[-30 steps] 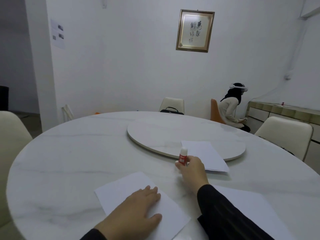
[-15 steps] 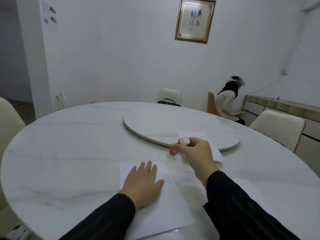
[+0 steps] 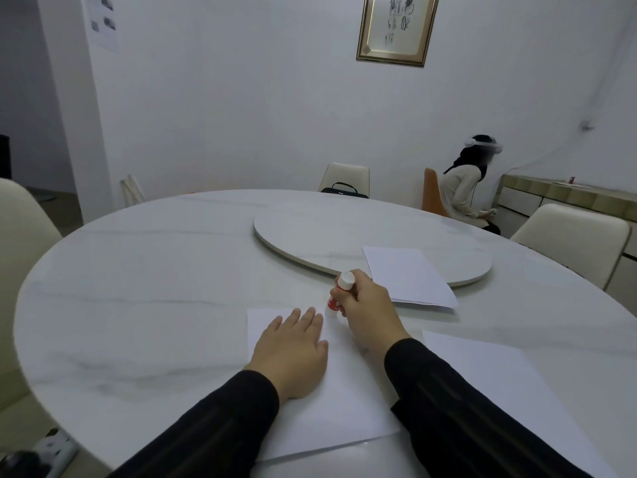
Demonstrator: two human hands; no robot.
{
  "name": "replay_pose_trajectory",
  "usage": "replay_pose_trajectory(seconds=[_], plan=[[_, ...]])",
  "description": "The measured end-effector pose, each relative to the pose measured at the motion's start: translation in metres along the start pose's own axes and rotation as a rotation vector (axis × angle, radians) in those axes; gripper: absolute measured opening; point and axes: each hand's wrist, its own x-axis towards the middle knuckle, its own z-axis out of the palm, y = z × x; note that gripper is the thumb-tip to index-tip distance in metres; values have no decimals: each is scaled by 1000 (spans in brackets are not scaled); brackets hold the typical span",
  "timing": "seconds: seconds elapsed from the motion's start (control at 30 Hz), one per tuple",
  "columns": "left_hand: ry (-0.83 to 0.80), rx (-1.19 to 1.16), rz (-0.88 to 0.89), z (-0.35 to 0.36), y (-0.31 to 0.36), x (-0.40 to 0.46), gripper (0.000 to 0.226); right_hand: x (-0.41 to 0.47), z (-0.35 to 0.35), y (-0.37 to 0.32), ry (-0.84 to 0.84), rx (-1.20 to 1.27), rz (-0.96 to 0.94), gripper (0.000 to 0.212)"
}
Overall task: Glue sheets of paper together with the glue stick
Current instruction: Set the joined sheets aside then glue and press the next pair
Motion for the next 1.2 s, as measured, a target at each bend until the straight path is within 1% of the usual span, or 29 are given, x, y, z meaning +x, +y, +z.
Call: replay_pose_trajectory(seconds=[0.17,0.33,0.53,0.67,0.87,0.9,0.97,1.03,1.07,1.1,1.13,1.17,1.2], plan=[[-10,-1,-8,-1,0,1,56,-5,-10,-9,-65,-74,-30,13],[-20,0,-10,-3,1,0,56,-33,-29,-12,-105,-128,-30,15],[-20,-7,-13,-3,0,-1,57,-88,-50,-13,-131,-117,-84,7],[-20,-16,-14,-2,0,-1,57,-118,-62,-12,-130,-79,-144,11],[-20,-28,-19,-3,-1,-1,57,-133,-67,7,-91,117,-167,8],[-19,-40,-40,-2,-2,-2,57,-134,-66,7,-70,165,-191,8],[46,-61,-128,-2,-3,-3,59,-136,-65,5,71,275,-268,13],[229,-78,-235,-10,-3,-9,57,-137,-65,5,261,317,-317,17],[333,-105,-248,-16,-3,-13,52,-138,-65,5,322,296,-323,18],[395,-160,-205,-22,-6,-18,45,-138,-65,6,360,271,-325,20],[391,-248,-120,-27,-10,-23,37,-137,-65,7,389,245,-323,20],[308,-340,-28,-31,-14,-30,31,-137,-65,8,406,227,-323,17],[148,-396,40,-35,-15,-38,31,-137,-64,9,416,211,-320,12]])
